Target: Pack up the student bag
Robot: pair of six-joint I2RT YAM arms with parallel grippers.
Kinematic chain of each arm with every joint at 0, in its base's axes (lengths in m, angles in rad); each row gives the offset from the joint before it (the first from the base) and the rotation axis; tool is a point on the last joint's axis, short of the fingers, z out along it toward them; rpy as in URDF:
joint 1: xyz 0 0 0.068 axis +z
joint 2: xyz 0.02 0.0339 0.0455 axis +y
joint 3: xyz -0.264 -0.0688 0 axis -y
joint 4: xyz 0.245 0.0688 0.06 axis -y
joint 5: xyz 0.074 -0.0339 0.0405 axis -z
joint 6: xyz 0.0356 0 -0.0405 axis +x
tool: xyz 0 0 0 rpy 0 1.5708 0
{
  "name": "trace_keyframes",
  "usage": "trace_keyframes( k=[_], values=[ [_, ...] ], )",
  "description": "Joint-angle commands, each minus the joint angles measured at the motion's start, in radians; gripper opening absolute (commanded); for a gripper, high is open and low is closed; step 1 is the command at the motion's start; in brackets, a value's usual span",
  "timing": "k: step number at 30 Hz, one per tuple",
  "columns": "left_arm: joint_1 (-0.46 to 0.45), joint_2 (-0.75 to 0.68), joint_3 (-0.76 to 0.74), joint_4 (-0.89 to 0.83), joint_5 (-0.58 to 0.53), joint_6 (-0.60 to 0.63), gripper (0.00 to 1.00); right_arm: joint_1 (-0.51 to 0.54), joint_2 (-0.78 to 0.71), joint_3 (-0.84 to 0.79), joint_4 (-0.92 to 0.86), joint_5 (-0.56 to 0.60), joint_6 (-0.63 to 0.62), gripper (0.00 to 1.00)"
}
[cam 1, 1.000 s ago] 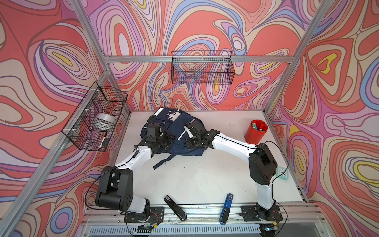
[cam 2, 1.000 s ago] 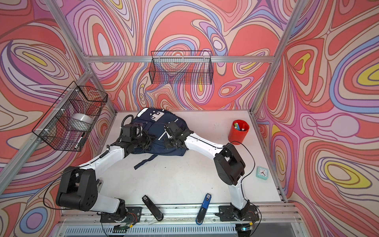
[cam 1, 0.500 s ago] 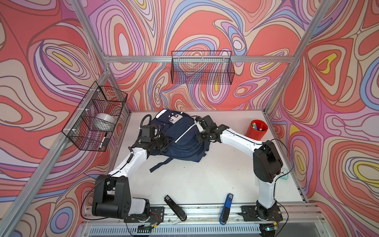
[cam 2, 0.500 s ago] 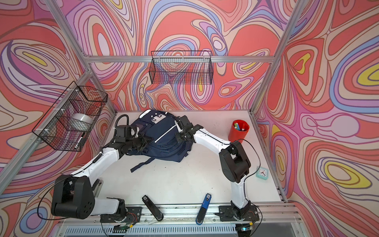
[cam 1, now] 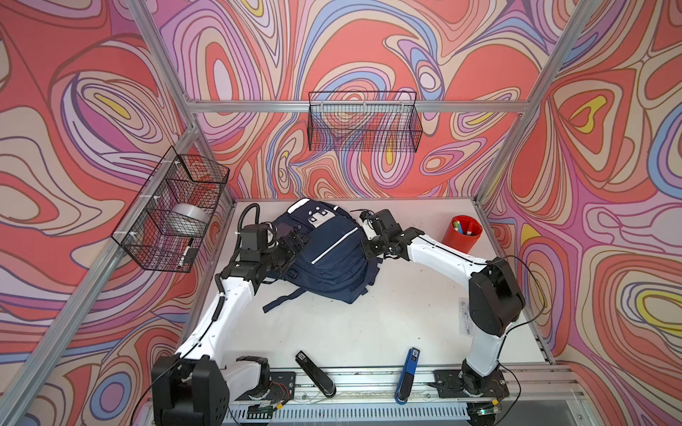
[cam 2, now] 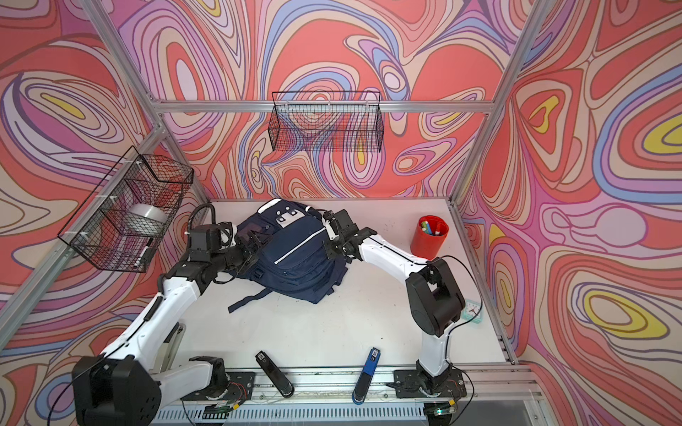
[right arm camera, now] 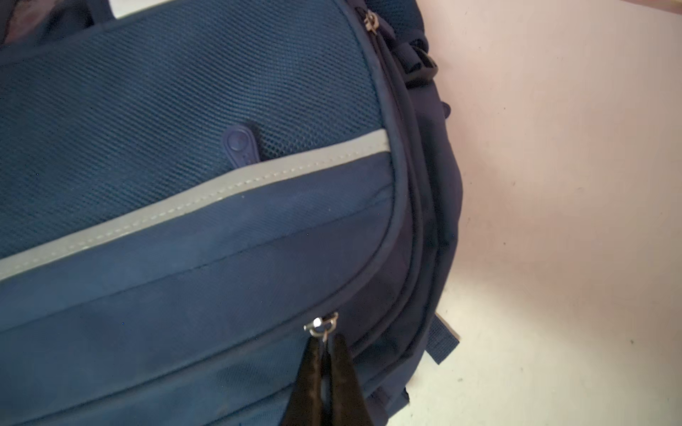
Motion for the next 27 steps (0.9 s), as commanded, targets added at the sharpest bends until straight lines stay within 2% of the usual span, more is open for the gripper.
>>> trace_keyframes(
  k=[1, 5, 7, 13, 16, 19, 21, 22, 23, 24, 27],
  values=[
    [-0.13, -0.03, -0.003, -0.031, -0.149, -0.187, 1.0, 0.011, -0.041, -0.029, -0.014, 0.023, 0.051, 0.0],
    [-0.304, -0.011, -0.02, -0.001, -0.26, -0.416, 0.95, 0.035, -0.05, -0.053, 0.014, 0.03, 0.079, 0.0],
    [-0.394, -0.004, -0.057, 0.121, -0.357, -0.528, 0.91, 0.054, -0.055, -0.066, 0.031, 0.032, 0.089, 0.0],
    [-0.568, 0.124, -0.036, 0.203, -0.651, -0.717, 0.83, 0.068, -0.112, -0.139, 0.104, -0.004, 0.123, 0.0],
    [-0.605, 0.207, 0.004, 0.238, -0.675, -0.768, 0.83, 0.068, -0.13, -0.163, 0.126, -0.013, 0.122, 0.0],
    [-0.628, 0.29, 0.074, 0.161, -0.734, -0.787, 0.81, 0.07, -0.126, -0.162, 0.129, -0.041, 0.111, 0.0],
    [-0.628, 0.338, 0.099, 0.124, -0.753, -0.823, 0.77, 0.081, -0.136, -0.171, 0.139, -0.064, 0.102, 0.0],
    [-0.628, 0.351, 0.101, 0.127, -0.76, -0.834, 0.73, 0.084, -0.141, -0.176, 0.14, -0.063, 0.099, 0.0],
    [-0.627, 0.363, 0.102, 0.14, -0.773, -0.83, 0.62, 0.086, -0.148, -0.185, 0.142, -0.063, 0.096, 0.0],
    [-0.628, 0.378, 0.115, 0.138, -0.777, -0.821, 0.41, 0.085, -0.151, -0.195, 0.144, -0.06, 0.095, 0.0],
    [-0.626, 0.417, 0.181, 0.06, -0.761, -0.795, 0.0, 0.085, -0.157, -0.213, 0.147, -0.046, 0.083, 0.0]
  ],
)
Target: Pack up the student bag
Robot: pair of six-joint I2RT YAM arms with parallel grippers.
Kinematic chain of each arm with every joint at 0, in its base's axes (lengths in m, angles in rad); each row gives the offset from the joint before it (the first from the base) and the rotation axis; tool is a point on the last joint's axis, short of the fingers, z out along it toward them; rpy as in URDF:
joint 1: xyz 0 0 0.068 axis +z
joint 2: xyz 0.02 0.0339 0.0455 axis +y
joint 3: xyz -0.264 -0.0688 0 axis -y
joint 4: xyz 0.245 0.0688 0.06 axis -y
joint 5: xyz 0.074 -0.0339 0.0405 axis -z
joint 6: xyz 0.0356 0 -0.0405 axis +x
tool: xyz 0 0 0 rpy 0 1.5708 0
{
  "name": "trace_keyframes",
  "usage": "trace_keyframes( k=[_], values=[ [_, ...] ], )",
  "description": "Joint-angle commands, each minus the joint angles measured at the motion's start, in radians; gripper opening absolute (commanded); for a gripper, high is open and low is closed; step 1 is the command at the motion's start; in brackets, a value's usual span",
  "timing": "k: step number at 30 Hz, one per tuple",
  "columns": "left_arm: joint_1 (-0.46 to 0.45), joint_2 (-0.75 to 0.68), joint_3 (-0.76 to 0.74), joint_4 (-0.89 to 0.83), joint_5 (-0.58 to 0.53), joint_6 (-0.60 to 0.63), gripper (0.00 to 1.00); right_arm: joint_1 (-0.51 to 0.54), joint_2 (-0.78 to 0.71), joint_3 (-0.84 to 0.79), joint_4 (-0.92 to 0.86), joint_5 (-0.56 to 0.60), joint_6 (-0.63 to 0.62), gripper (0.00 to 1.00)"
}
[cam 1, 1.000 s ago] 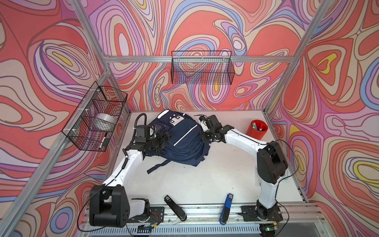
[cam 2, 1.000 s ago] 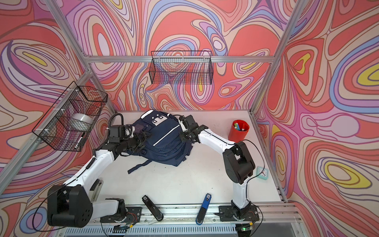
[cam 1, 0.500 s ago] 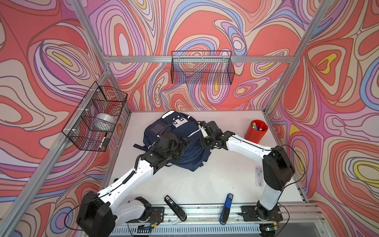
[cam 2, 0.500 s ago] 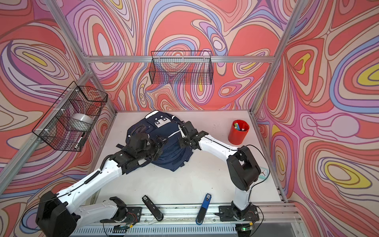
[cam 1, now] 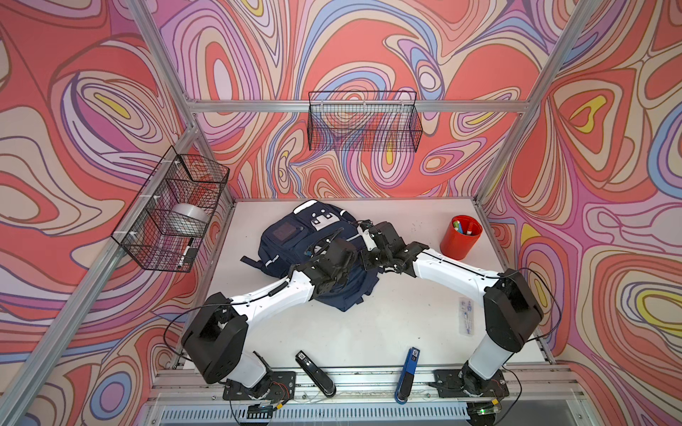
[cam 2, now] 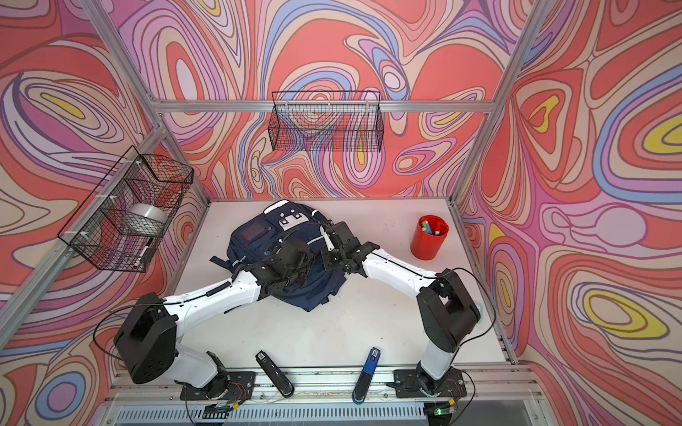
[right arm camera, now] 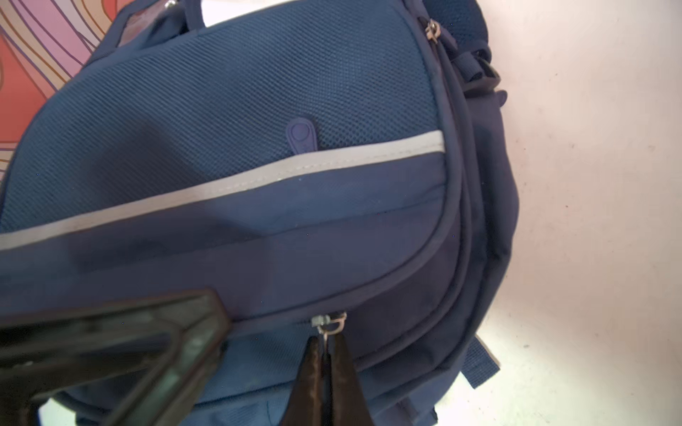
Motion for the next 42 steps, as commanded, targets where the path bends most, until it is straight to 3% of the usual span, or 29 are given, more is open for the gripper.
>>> trace_keyframes(
  k=[1, 12, 18, 23, 26, 33, 39, 40, 42],
  values=[
    [0.004, 0.037, 0.082, -0.097, -0.044, 0.006, 0.0, 0.013, -0.031, -0.023, 0.004, -0.018, -0.023, 0.0],
    [0.022, -0.124, 0.009, -0.272, 0.009, 0.12, 0.0, -0.084, 0.019, 0.024, -0.016, 0.002, -0.093, 0.0],
    [0.095, -0.205, -0.05, -0.263, 0.162, 0.286, 0.0, -0.118, 0.085, 0.063, 0.003, 0.008, -0.153, 0.0],
    [0.199, -0.246, -0.138, -0.167, 0.361, 0.518, 0.0, -0.134, 0.134, 0.081, 0.056, -0.045, -0.193, 0.0],
    [0.209, -0.259, -0.123, -0.199, 0.416, 0.627, 0.0, -0.143, 0.163, 0.11, 0.08, -0.046, -0.226, 0.0],
    [0.242, -0.236, -0.086, -0.301, 0.565, 0.77, 0.0, -0.154, 0.163, 0.14, 0.093, -0.017, -0.278, 0.0],
    [0.264, -0.235, -0.032, -0.309, 0.566, 0.802, 0.0, -0.111, 0.166, 0.183, 0.038, -0.049, -0.302, 0.0],
    [0.263, -0.228, -0.024, -0.282, 0.569, 0.799, 0.04, -0.08, 0.159, 0.171, 0.038, -0.025, -0.31, 0.0],
    [0.264, -0.225, -0.029, -0.271, 0.528, 0.766, 0.4, -0.06, 0.149, 0.142, 0.035, -0.026, -0.289, 0.0]
  ],
)
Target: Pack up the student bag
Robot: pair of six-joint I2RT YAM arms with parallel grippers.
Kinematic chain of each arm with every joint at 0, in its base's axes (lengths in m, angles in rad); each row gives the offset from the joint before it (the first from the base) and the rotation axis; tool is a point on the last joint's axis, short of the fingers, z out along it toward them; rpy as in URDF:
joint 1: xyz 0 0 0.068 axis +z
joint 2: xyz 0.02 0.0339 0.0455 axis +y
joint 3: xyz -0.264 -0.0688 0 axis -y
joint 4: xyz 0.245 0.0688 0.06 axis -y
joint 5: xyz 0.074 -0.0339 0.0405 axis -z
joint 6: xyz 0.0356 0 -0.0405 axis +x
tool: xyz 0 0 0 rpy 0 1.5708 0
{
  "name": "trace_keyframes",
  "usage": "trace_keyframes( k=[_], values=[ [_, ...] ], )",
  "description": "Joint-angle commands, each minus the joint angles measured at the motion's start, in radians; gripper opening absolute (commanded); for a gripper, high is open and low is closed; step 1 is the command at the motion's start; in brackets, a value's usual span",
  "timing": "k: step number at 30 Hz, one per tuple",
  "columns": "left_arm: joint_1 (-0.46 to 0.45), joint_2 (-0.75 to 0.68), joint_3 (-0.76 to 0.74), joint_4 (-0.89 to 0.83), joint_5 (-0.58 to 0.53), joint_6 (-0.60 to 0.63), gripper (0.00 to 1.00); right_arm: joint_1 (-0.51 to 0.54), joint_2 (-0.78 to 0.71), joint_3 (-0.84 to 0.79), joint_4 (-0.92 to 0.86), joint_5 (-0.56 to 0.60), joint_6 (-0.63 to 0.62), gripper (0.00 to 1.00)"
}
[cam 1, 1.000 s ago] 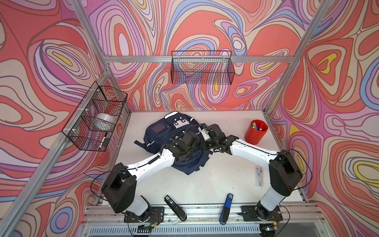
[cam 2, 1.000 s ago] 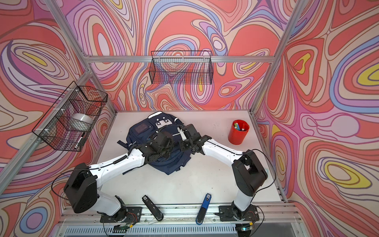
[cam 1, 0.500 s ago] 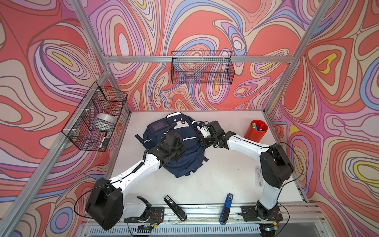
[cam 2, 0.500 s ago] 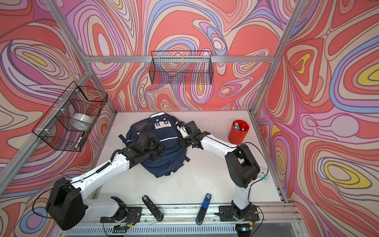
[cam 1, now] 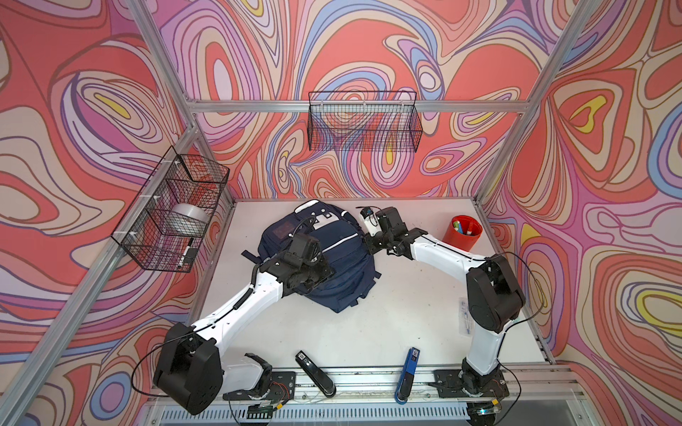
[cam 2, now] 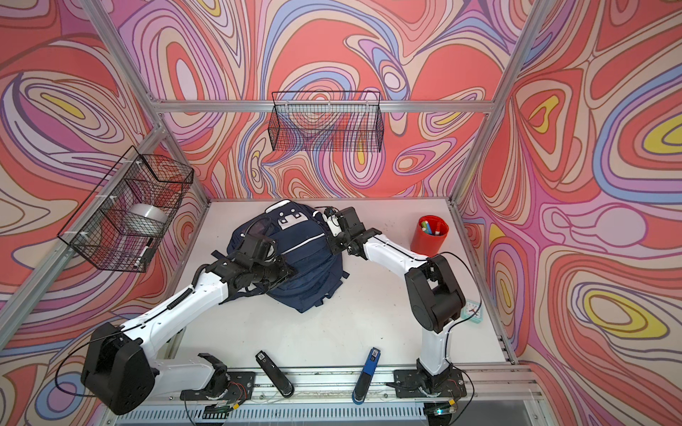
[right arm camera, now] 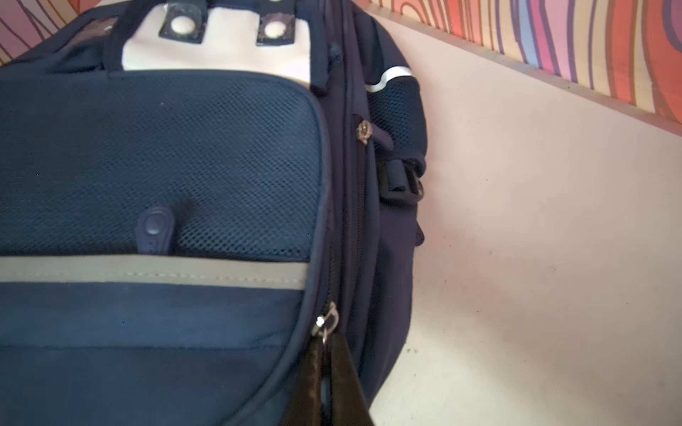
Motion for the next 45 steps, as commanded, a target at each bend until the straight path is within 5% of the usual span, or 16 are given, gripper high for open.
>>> trace_keyframes(
  k=[1, 2, 7, 10, 15, 19, 25, 29, 34, 36, 39, 45],
  values=[
    [0.007, -0.005, 0.011, 0.001, -0.072, -0.022, 0.57, 0.05, -0.029, -0.043, 0.01, -0.019, 0.019, 0.0],
    [0.016, -0.014, -0.011, -0.01, -0.126, -0.045, 0.65, 0.049, -0.05, -0.078, 0.033, -0.015, 0.034, 0.0],
    [0.067, -0.057, -0.036, -0.046, -0.316, -0.003, 0.65, 0.077, -0.096, -0.135, 0.041, -0.051, 0.09, 0.0],
    [0.091, -0.028, 0.015, -0.146, -0.483, 0.054, 0.87, 0.135, -0.135, -0.13, 0.014, -0.042, 0.097, 0.0],
    [0.157, -0.057, 0.057, -0.099, -0.313, 0.056, 0.92, 0.169, -0.147, -0.143, 0.053, -0.099, 0.145, 0.0],
    [0.15, -0.124, 0.004, 0.032, -0.149, -0.164, 1.0, 0.177, -0.133, -0.137, 0.091, -0.122, 0.177, 0.0],
    [0.027, -0.165, -0.172, 0.25, -0.215, -0.635, 1.0, 0.202, -0.115, -0.143, 0.124, -0.112, 0.2, 0.0],
    [-0.035, -0.123, -0.236, 0.449, -0.276, -0.733, 1.0, 0.205, -0.121, -0.161, 0.13, -0.107, 0.206, 0.0],
    [-0.087, -0.066, -0.151, 0.321, -0.402, -0.783, 0.63, 0.213, -0.132, -0.187, 0.154, -0.098, 0.211, 0.0],
    [-0.099, -0.034, -0.145, 0.359, -0.399, -0.807, 0.63, 0.221, -0.127, -0.189, 0.159, -0.102, 0.211, 0.0],
    [-0.109, 0.02, -0.07, 0.199, -0.409, -0.81, 0.65, 0.232, -0.13, -0.204, 0.181, -0.106, 0.207, 0.0],
    [-0.106, 0.071, -0.074, 0.1, -0.426, -0.823, 0.4, 0.232, -0.139, -0.217, 0.196, -0.122, 0.202, 0.0]
  ],
)
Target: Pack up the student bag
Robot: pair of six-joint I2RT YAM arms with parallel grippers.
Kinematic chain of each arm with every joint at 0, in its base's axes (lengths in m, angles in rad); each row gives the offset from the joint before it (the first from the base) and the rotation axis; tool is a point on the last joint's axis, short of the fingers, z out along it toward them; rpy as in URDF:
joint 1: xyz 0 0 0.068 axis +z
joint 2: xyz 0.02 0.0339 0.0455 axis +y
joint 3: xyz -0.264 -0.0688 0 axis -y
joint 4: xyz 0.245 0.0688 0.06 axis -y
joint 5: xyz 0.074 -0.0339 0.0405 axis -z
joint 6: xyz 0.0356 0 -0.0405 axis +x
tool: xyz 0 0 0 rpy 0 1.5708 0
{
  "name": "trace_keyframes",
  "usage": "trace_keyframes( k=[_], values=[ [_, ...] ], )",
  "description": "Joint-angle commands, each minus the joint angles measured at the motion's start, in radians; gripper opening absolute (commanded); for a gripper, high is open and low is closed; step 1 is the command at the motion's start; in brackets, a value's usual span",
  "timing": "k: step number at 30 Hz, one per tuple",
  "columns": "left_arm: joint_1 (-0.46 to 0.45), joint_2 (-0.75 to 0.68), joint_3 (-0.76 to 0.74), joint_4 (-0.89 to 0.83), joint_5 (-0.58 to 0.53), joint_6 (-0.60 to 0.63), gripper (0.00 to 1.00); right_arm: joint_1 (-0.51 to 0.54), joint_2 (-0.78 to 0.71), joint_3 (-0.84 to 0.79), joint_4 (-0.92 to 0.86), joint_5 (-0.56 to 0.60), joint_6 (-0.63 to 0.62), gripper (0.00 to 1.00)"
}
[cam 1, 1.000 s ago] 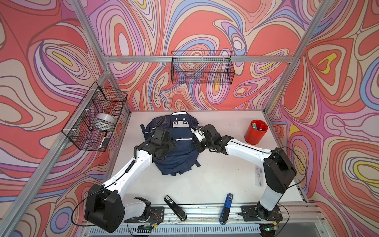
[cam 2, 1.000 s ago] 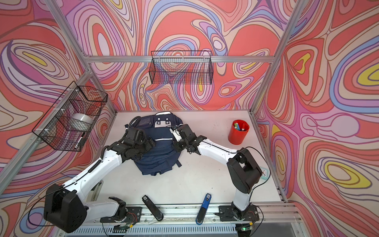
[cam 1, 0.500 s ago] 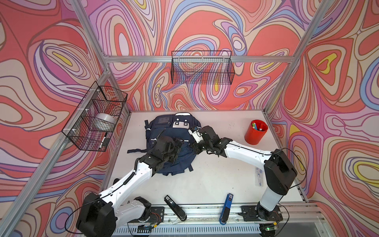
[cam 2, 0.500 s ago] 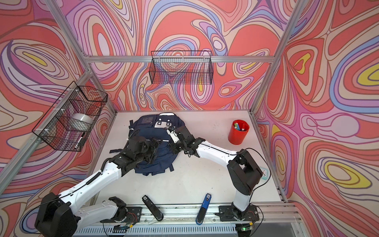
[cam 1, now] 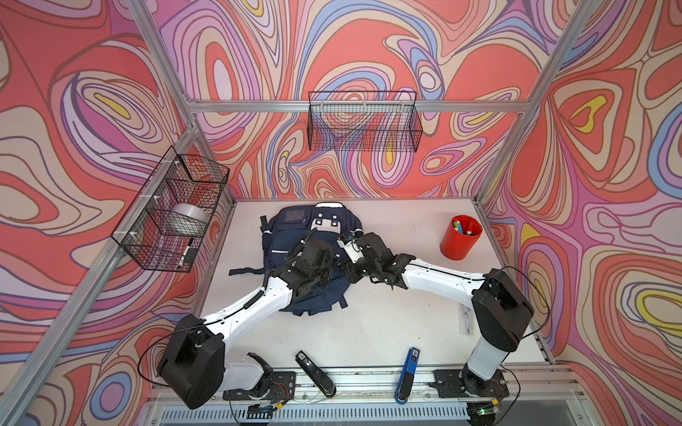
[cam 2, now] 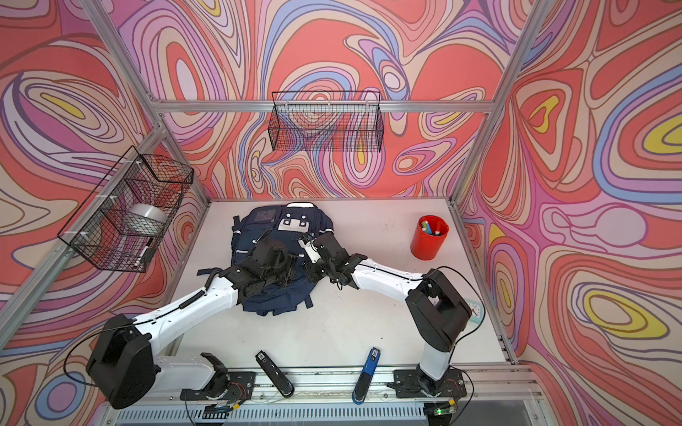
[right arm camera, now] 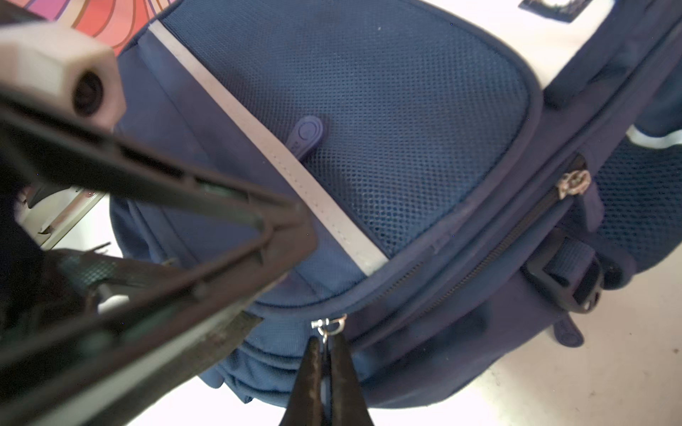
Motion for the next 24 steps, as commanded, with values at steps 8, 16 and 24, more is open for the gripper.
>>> trace_keyframes(
  k=[8, 16, 24],
  values=[
    [-0.016, 0.055, -0.025, -0.086, -0.1, -0.029, 0.43, 0.012, -0.029, -0.015, 0.059, -0.043, 0.018, 0.0],
    [0.002, 0.051, -0.005, -0.059, -0.074, 0.069, 0.0, 0.011, -0.039, -0.024, 0.001, 0.033, -0.026, 0.0],
    [0.008, -0.037, -0.012, -0.172, -0.071, 0.104, 0.0, -0.041, 0.013, 0.056, -0.081, 0.178, -0.155, 0.0]
  ],
)
